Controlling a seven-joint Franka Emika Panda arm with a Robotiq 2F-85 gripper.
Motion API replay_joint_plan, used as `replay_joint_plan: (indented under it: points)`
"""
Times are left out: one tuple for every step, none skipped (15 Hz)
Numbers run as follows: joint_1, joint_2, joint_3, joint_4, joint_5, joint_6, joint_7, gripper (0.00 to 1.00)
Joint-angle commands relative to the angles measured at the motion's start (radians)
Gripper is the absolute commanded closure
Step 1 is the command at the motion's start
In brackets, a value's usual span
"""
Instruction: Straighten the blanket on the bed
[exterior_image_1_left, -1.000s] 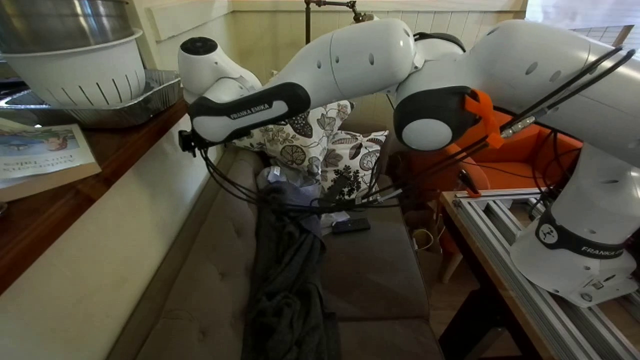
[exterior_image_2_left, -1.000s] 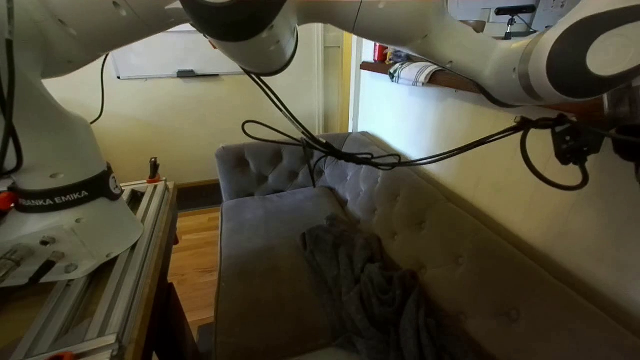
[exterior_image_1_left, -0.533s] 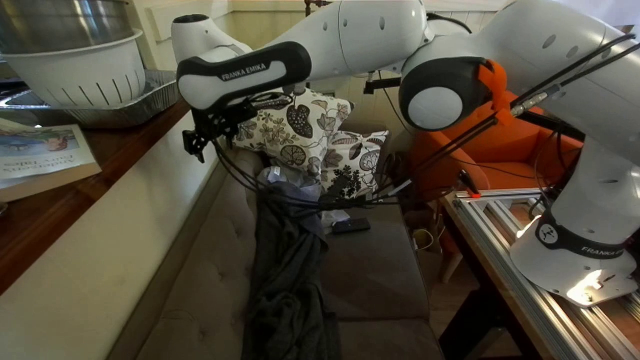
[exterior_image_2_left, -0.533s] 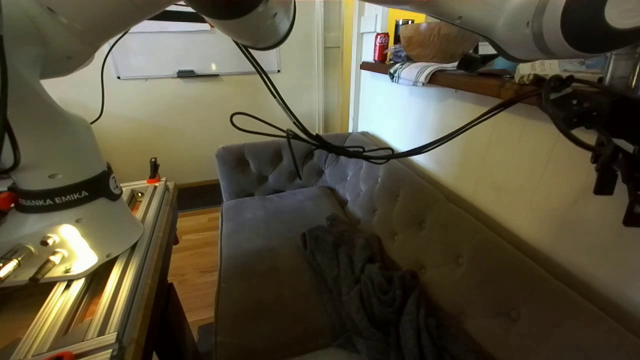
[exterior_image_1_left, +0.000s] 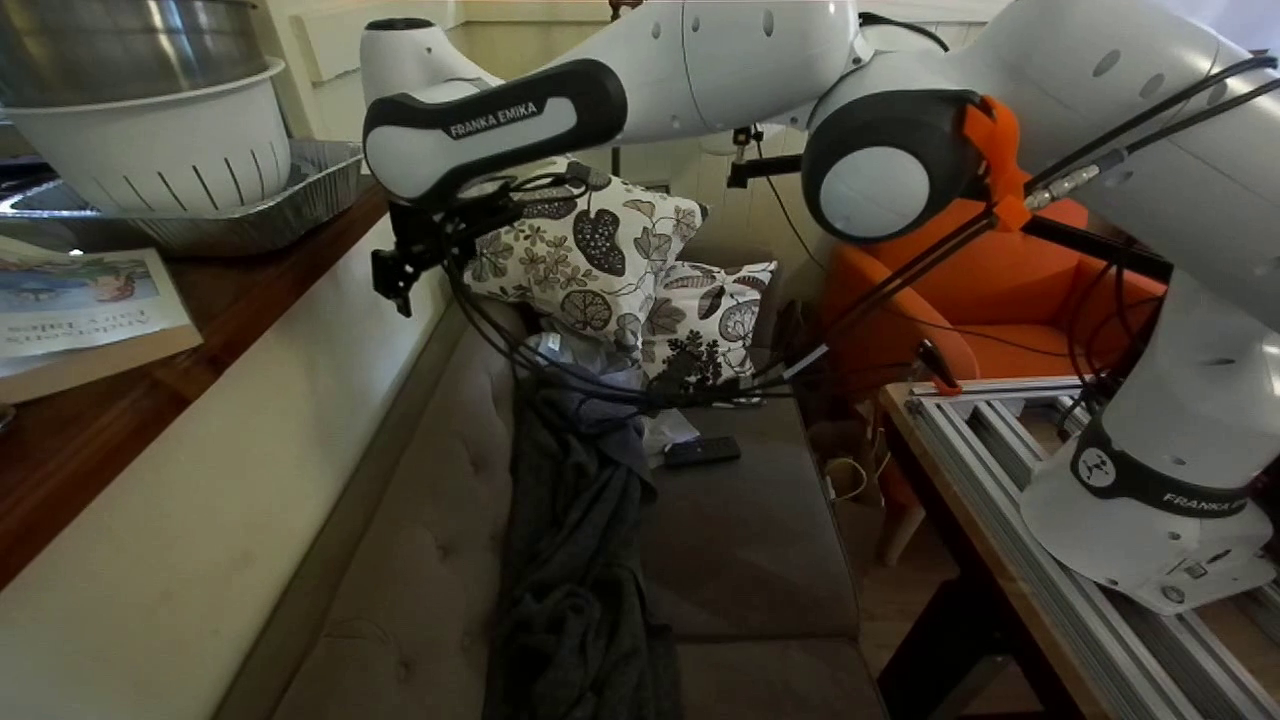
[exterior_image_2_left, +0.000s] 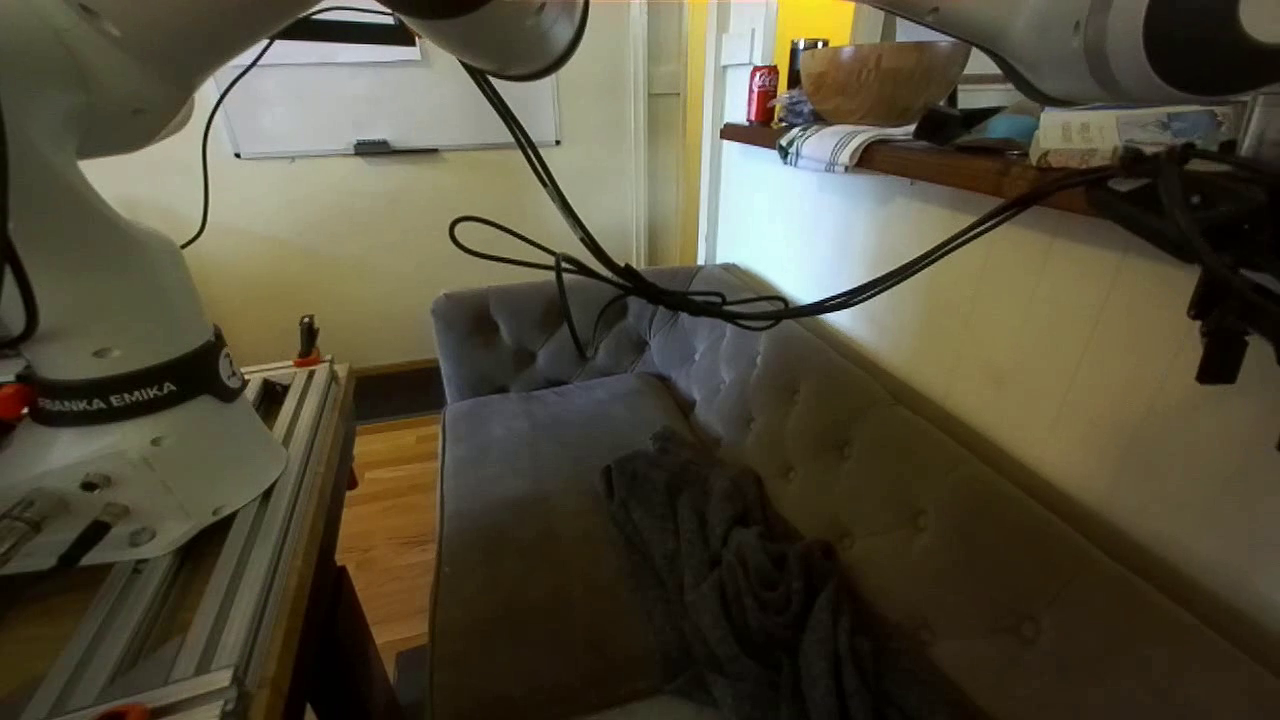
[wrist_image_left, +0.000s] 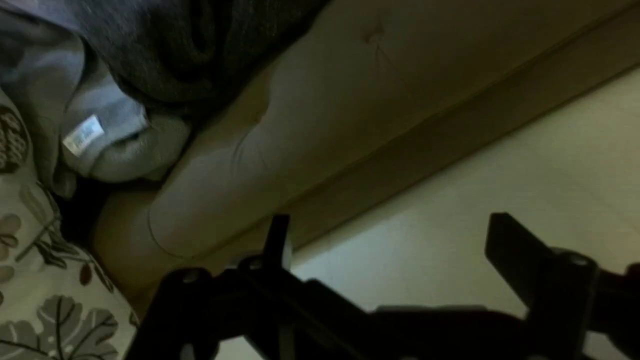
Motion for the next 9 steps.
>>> replay_joint_plan:
  points:
    - [-0.053, -0.05, 0.064, -0.169, 0.073, 0.276, -0.18, 0.0]
    - [-0.07, -0.078, 0.103, -0.254, 0.106, 0.357, -0.232, 0.0]
    - [-0.099, -0.088, 0.151, -0.294, 0.15, 0.385, -0.294, 0.0]
    - [-0.127, -0.097, 0.197, -0.341, 0.187, 0.425, -0.36, 0.0]
    - [-0.159, -0.112, 0.242, -0.386, 0.22, 0.435, -0.431, 0.0]
    - [-0.191, -0.123, 0.284, -0.429, 0.249, 0.444, -0.498, 0.0]
    - [-0.226, -0.134, 0.325, -0.473, 0.277, 0.445, -0.57, 0.0]
    - [-0.25, -0.148, 0.34, -0.515, 0.293, 0.439, -0.603, 0.0]
    - [-0.199, -0.056, 0.283, -0.358, 0.239, 0.42, -0.504, 0.0]
